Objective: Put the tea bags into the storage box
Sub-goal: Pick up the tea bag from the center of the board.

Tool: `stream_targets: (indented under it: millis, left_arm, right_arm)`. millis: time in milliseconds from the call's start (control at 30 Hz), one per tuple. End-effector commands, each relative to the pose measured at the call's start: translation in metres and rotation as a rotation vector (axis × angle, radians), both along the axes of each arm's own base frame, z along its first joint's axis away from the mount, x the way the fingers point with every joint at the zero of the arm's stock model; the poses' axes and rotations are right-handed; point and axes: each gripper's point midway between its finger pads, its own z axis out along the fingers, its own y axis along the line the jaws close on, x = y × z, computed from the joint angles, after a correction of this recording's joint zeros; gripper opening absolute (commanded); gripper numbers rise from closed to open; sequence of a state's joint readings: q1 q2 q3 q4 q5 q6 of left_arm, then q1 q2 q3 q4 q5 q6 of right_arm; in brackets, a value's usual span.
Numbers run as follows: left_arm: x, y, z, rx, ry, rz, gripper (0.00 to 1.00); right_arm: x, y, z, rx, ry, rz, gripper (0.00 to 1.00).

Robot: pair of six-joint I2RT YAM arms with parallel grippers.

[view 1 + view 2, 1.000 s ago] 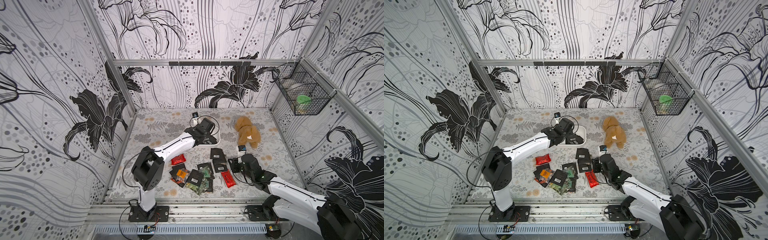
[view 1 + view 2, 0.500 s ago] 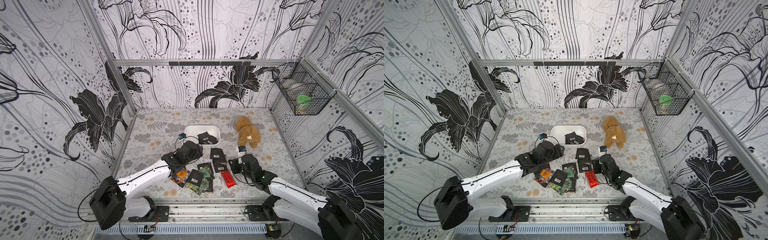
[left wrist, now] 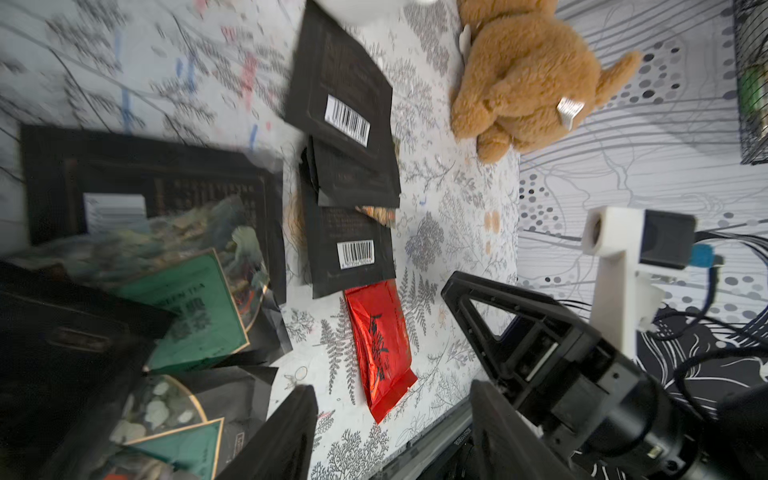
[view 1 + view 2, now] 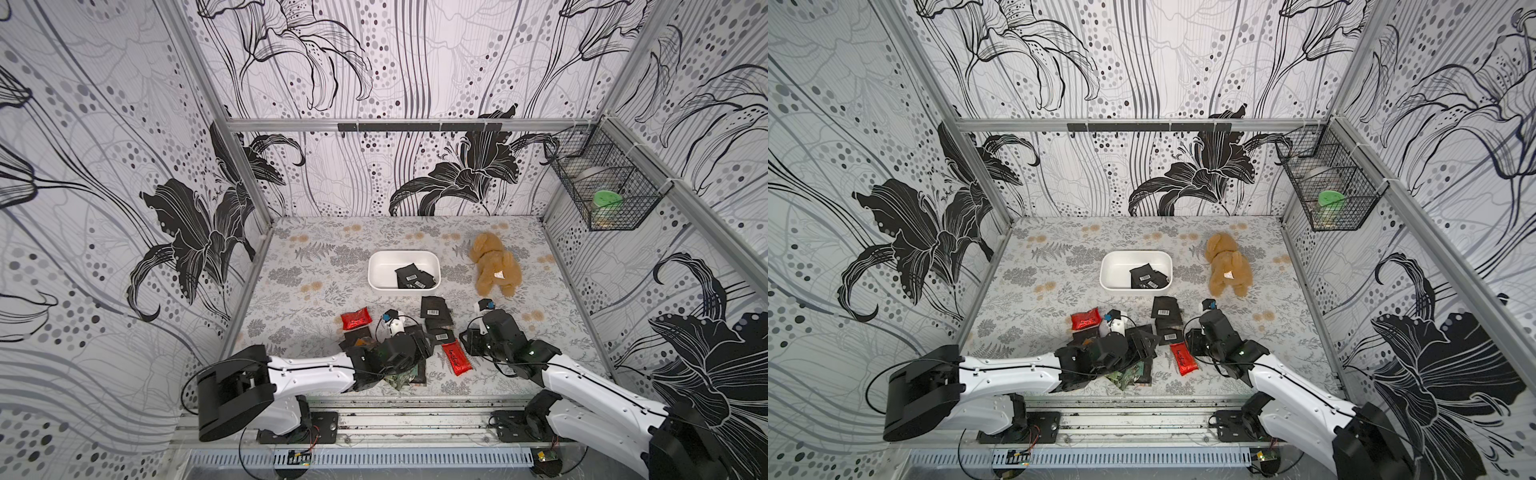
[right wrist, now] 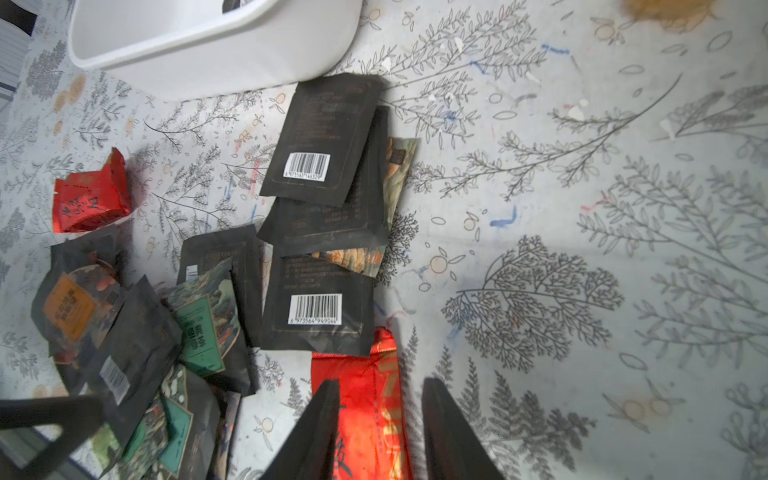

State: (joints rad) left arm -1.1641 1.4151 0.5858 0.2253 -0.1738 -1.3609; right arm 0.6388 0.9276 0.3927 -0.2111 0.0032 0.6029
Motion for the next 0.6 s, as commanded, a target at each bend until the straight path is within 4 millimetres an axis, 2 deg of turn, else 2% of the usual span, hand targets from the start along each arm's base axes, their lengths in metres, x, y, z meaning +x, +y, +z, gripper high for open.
stream_targets:
  millis: [0, 300, 367, 567]
  left_arm:
    - [-0.004, -0.035, 0.022, -0.123, -0.005, -0.031, 0.62]
    - [-0.011, -0.06, -0.005, -0.128, 0.058, -0.061, 0.57]
    - [-0.012, -0.065, -0.011, -0.122, 0.068, -0.073, 0.52]
    - [-0.011, -0.068, -0.027, -0.09, 0.09, -0.065, 0.5]
  right_arm:
    - [-0.017, -0.007, -0.013, -0.002, 0.089, -0.013, 0.38]
    - [-0.029, -0.004, -0.029, -0.008, 0.163, 0.015, 0.34]
    - [-0.03, -0.003, -0.033, -0.012, 0.175, 0.025, 0.3]
    - [-0.033, 0.0, -0.039, -0.012, 0.202, 0.043, 0.29]
